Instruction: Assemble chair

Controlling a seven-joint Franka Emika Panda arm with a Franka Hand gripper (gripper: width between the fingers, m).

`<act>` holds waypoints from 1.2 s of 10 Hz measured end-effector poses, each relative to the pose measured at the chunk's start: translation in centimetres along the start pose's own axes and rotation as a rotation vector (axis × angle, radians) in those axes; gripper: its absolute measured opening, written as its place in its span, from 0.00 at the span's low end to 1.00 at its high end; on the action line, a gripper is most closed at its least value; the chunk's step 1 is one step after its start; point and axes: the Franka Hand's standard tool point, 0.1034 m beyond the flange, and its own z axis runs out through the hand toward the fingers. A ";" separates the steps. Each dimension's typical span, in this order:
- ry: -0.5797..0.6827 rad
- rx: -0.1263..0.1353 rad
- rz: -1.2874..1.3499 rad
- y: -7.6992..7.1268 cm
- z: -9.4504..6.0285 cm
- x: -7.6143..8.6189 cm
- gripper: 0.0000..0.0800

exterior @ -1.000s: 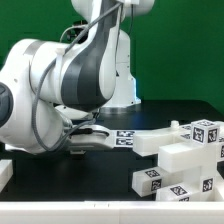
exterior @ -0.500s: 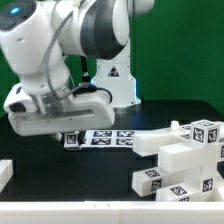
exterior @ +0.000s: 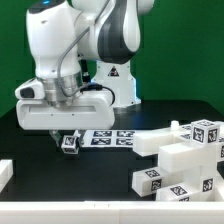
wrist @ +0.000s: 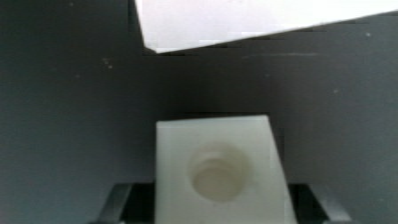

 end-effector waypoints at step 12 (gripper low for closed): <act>-0.017 0.034 0.029 0.0 -0.8 2.3 0.81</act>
Offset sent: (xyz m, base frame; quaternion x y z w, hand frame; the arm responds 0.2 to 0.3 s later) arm 0.0000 0.0000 0.0000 0.0000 0.0000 0.0000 1.0000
